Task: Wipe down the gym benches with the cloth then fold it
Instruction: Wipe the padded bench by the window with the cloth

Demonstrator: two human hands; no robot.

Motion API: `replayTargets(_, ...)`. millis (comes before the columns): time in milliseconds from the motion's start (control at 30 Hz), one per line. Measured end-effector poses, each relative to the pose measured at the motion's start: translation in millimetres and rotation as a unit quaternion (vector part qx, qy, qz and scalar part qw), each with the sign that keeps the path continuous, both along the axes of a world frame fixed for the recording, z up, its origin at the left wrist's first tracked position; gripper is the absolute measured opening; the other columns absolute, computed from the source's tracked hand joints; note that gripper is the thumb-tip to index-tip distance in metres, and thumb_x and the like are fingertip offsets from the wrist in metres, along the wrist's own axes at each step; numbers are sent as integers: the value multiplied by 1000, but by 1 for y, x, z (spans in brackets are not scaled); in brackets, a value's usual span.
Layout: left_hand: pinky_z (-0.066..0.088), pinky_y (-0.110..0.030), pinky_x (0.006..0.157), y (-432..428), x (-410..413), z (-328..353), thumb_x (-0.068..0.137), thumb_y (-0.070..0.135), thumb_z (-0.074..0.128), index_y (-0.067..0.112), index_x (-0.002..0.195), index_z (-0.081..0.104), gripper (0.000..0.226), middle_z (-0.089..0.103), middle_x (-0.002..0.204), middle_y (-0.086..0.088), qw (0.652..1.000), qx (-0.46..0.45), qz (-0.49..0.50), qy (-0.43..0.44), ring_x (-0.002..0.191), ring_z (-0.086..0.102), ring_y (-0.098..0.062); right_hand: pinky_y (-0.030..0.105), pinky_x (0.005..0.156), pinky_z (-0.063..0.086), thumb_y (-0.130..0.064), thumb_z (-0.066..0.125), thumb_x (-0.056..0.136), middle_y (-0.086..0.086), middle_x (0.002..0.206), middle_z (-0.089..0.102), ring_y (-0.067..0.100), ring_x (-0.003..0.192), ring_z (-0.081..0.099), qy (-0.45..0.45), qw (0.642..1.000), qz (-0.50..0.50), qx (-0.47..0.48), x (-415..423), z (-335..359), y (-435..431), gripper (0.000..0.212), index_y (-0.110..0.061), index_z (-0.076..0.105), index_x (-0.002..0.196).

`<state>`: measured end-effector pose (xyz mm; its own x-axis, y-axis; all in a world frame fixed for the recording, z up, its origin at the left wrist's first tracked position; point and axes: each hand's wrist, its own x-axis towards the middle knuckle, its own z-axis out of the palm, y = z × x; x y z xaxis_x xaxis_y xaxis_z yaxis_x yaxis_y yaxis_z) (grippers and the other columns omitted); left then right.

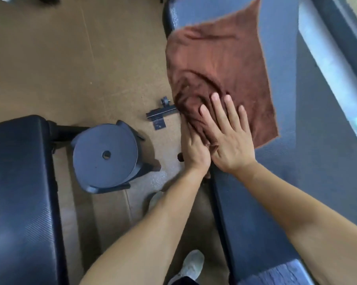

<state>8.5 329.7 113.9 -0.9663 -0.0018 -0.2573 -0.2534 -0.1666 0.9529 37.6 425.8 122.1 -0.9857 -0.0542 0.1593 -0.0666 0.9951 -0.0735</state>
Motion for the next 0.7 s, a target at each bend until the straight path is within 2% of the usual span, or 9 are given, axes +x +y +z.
replayTargets(67,30,-41,120,-1,11,11,102,37,36,36,129,47,29,50,142,7,1000,-3,-12,-26,135,46,-10,52,120,11,-33,51,88,5,168,10,34,153,10,-16,1000,-17,0,17,-8,-3,85,-31,6,160)
replayTargets(133,34,-38,117,3,-16,33,104,35,35,33,121,51,23,53,136,1,998,-5,19,-56,132,49,-18,53,118,13,-34,51,91,11,159,33,41,144,30,-2,1000,-29,-2,-9,3,-5,78,-29,13,159)
replayTargets(167,33,-37,116,4,-38,44,105,34,32,24,124,53,30,53,138,-6,998,-10,26,-55,133,48,-25,54,118,14,-35,50,92,11,154,40,43,139,36,18,999,-31,-5,-33,13,-5,73,-29,16,158)
replayTargets(233,29,-35,119,5,-83,50,96,51,18,5,142,44,70,43,151,-17,998,-58,4,-5,141,39,-27,53,118,16,-37,44,97,9,157,39,41,139,37,61,998,-28,-11,-82,39,-3,65,-29,22,157)
replayTargets(300,27,-40,121,3,-109,43,79,68,15,5,152,34,98,37,158,-11,998,-62,-10,7,145,35,-22,54,121,14,-43,34,101,6,164,25,37,146,28,72,997,-27,0,-102,51,-3,61,-31,20,159)
replayTargets(433,24,-41,122,1,-67,9,95,42,35,8,152,35,66,41,155,-10,998,-25,-17,48,145,36,-21,52,122,12,-41,38,101,3,168,14,29,154,14,82,996,-30,-3,-57,22,-7,62,-33,17,159)
replayTargets(500,23,-16,118,0,-21,-10,101,25,37,6,150,37,52,42,154,-12,998,-51,-21,35,142,39,-20,51,122,11,-46,38,102,4,168,12,28,155,9,66,997,-29,-17,-15,-2,-10,61,-34,18,159)
replayTargets(567,23,4,98,0,29,-48,105,12,38,2,147,41,43,46,149,-15,995,-100,-19,11,133,45,-18,52,121,11,-51,38,101,5,167,13,29,154,10,52,998,-21,-16,29,-27,-9,63,-34,20,159)
replayTargets(700,30,-22,116,-5,128,-96,100,30,39,6,149,36,55,45,151,-11,989,-131,-67,-2,139,42,-16,54,120,12,-50,38,99,7,167,14,32,154,12,31,999,-20,-15,126,-81,-8,64,-32,21,158)
